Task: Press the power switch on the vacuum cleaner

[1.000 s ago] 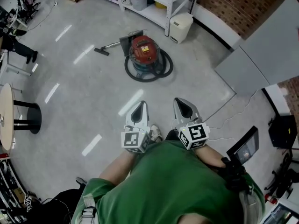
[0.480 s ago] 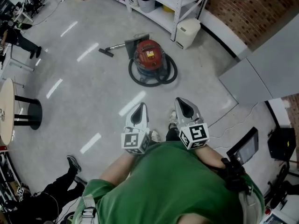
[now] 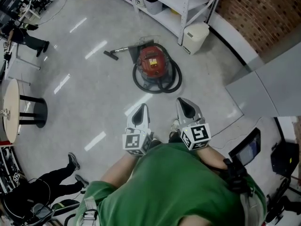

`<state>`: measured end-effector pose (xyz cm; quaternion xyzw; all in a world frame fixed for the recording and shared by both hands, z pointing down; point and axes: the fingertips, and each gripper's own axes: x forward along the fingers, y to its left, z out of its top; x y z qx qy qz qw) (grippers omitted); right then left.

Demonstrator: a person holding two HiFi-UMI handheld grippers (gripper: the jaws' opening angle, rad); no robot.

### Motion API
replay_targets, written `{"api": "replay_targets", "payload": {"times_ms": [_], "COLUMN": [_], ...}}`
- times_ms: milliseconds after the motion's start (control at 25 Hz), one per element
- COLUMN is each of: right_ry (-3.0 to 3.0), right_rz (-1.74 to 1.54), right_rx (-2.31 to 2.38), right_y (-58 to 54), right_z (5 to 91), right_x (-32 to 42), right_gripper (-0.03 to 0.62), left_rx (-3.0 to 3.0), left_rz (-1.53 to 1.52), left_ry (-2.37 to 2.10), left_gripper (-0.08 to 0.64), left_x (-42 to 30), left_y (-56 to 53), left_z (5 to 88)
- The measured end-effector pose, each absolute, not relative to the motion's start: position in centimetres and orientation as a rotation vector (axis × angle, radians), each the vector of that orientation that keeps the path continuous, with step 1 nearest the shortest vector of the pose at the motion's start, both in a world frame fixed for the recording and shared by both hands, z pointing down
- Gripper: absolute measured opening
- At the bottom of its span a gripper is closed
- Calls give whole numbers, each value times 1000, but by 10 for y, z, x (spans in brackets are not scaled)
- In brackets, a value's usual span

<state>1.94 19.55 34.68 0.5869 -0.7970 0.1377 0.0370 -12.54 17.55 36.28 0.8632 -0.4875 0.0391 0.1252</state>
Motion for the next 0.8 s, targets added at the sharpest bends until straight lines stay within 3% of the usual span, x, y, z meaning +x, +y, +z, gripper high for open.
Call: {"api": "replay_targets", "payload": {"times_ms": [440,800], "right_ry": [-2503,-2512], "right_rz": [449,498], "right_rx": [1726,1702], "right_y": [135,101], "right_z": [357,363], "right_x": [103,122], "right_gripper": [3,3], "left_rx": [2482,2465], "left_rz": [194,254], "left_ry": [-1525,-1540], "left_gripper": [6,6], "left_x": [-50,-32], "left_y": [121,88], "left_z": [362,367]}}
